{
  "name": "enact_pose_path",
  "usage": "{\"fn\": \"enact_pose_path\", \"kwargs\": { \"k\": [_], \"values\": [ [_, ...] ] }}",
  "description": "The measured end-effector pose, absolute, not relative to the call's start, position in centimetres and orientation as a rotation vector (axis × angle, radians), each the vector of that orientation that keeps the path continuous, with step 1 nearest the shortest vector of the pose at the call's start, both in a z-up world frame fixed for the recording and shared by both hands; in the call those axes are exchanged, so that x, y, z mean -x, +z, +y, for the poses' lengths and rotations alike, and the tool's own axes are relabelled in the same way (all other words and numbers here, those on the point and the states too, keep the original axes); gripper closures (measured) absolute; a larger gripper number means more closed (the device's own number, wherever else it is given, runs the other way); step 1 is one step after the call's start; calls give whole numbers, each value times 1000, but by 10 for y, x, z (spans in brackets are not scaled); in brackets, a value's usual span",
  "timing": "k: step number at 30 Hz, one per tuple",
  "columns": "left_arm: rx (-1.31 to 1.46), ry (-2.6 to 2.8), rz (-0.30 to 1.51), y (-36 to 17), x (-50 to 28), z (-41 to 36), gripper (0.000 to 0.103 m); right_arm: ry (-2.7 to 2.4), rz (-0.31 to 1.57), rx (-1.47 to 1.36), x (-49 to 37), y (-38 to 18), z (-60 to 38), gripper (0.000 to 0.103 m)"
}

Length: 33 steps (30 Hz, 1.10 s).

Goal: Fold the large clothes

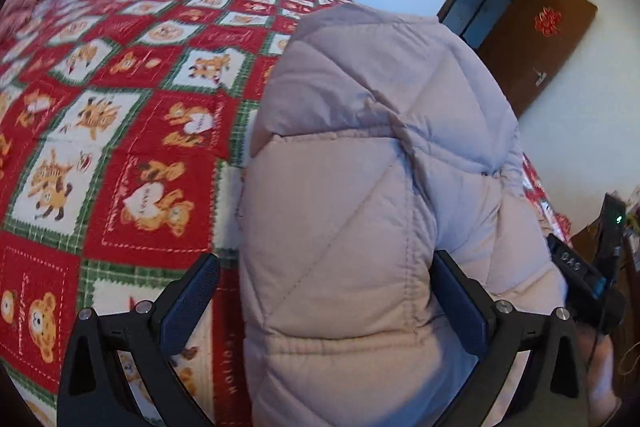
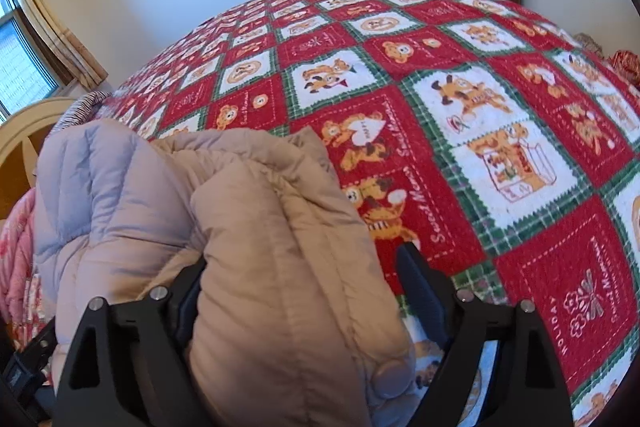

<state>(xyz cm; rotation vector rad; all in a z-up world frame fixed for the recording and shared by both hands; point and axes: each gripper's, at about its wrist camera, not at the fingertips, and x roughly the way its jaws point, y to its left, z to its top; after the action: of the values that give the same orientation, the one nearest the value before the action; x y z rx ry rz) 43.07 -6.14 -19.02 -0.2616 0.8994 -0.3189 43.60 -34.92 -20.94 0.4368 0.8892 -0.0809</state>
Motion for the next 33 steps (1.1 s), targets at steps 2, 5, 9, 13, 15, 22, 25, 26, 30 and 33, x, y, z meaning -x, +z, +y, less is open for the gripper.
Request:
{"fn": "enact_pose_path", "kwargs": {
  "k": [2, 5, 9, 13, 15, 22, 25, 26, 30, 33],
  "values": [
    [234, -324, 888, -191, -430, -69, 1, -61, 892, -458, -434, -211, -352, 18],
    [241, -340, 882, -195, -430, -71, 1, -21, 883, -487, -428, -214, -358, 19],
    [197, -360, 871, -194, -430, -83, 0, 31, 869, -522, -426, -215, -360, 28],
    [146, -365, 856, -191, -429, -92, 1, 115, 854, -572, -420, -219, -362, 42],
    [115, -357, 840, -188, -427, -98, 6, 140, 863, -587, -422, -222, -364, 44],
    [-4, -314, 770, -179, -413, -117, 22, 177, 846, -546, -420, -216, -360, 65],
    [-23, -321, 756, -174, -407, -117, 35, 150, 837, -486, -417, -208, -354, 70],
    [-53, -315, 733, -168, -401, -118, 45, 146, 832, -468, -415, -206, -355, 72],
    [-113, -328, 660, -145, -378, -125, 64, 167, 797, -469, -401, -196, -360, 80],
    [-131, -339, 615, -124, -363, -119, 68, 186, 750, -468, -386, -184, -364, 81]
  ]
}}
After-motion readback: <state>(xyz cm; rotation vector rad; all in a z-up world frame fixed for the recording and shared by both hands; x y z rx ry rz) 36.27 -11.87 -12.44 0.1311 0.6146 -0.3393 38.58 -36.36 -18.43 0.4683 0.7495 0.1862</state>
